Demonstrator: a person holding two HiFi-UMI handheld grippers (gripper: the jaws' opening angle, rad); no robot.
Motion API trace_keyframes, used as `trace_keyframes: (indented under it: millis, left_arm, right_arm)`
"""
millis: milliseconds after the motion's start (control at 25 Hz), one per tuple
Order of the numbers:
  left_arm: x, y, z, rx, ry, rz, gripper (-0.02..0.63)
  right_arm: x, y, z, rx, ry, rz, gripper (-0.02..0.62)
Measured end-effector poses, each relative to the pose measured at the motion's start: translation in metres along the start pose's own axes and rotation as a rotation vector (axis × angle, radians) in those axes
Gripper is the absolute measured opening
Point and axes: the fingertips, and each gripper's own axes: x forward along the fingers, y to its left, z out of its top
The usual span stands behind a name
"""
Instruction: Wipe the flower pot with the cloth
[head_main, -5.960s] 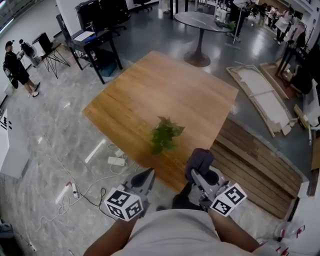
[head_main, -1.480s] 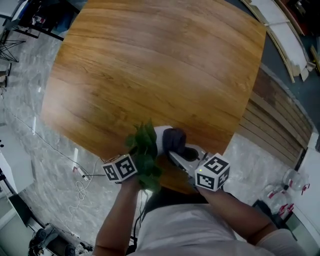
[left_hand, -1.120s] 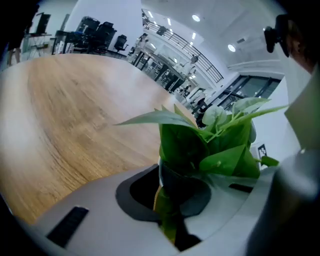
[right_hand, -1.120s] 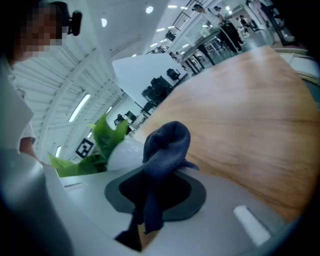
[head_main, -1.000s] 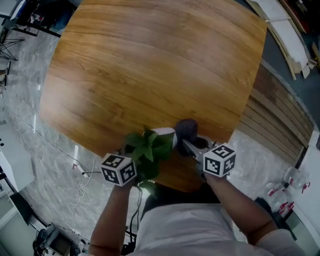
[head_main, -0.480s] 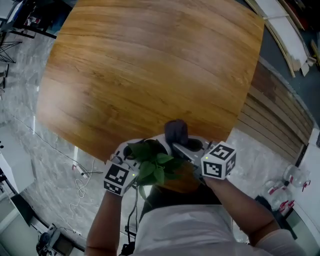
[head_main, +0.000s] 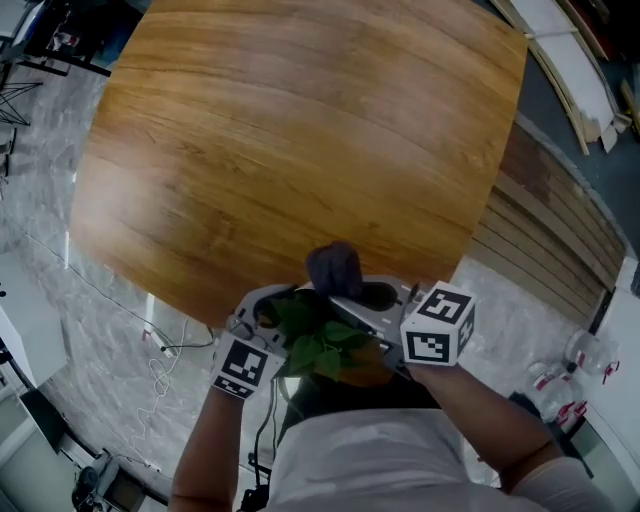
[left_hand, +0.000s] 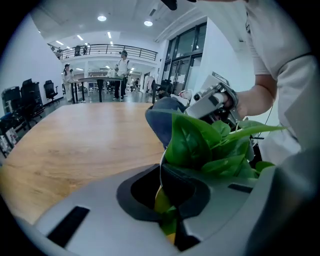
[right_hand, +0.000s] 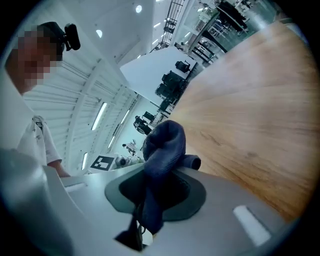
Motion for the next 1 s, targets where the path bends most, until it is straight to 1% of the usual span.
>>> trace_keyframes:
  millis: [80, 200, 280, 360, 400, 480, 640, 720, 800, 920, 1000]
  left_arm:
    - [-0.002, -0.001, 0.002, 0.015, -0.006, 0.001, 0.018]
    - [0.002, -0.004, 0.001, 0.044, -0.024, -0.010, 0.018]
    - [0.003, -0.006, -0.002, 0.045, -0.037, -0.010, 0.019]
    - [0.004, -0.005, -0.004, 0.027, -0.049, -0.004, 0.020]
    - [0.005, -0.004, -0.006, 0.010, -0.051, 0.001, 0.020]
    - [0.006, -0.003, -0.011, -0.042, -0.047, 0.013, 0.020]
    - [-0.003, 0.004, -0.017, -0.228, -0.065, 0.035, 0.018]
    - [-0.006, 0.008, -0.019, -0.289, -0.074, 0.048, 0.018]
    - [-0.006, 0.011, -0.021, -0.309, -0.070, 0.056, 0.019]
    - [-0.006, 0.010, -0.024, -0.341, -0.066, 0.058, 0.020]
    - [-0.006, 0.012, -0.026, -0.382, -0.079, 0.060, 0.020]
  right_arm:
    - [0.004, -0.006, -0.001, -0.012, 0.010, -0.001, 0.064]
    - [0.020, -0.052, -0.020, 0.004, 0.069, -0.060, 0.064]
    - [0.031, -0.077, -0.036, 0.009, 0.113, -0.100, 0.064]
    - [0.035, -0.088, -0.042, 0.002, 0.129, -0.116, 0.064]
    - [0.034, -0.086, -0.041, 0.001, 0.127, -0.113, 0.064]
    - [0.027, -0.069, -0.032, 0.005, 0.102, -0.084, 0.064]
    - [0.009, -0.010, -0.006, 0.039, 0.026, 0.017, 0.064]
    - [0.007, 0.000, -0.003, 0.038, 0.007, 0.034, 0.064]
    - [0.008, -0.018, -0.013, 0.045, 0.001, 0.000, 0.063]
    - [0.005, -0.069, -0.045, 0.122, 0.022, -0.106, 0.063]
    - [0.000, -0.084, -0.055, 0.145, 0.023, -0.143, 0.063]
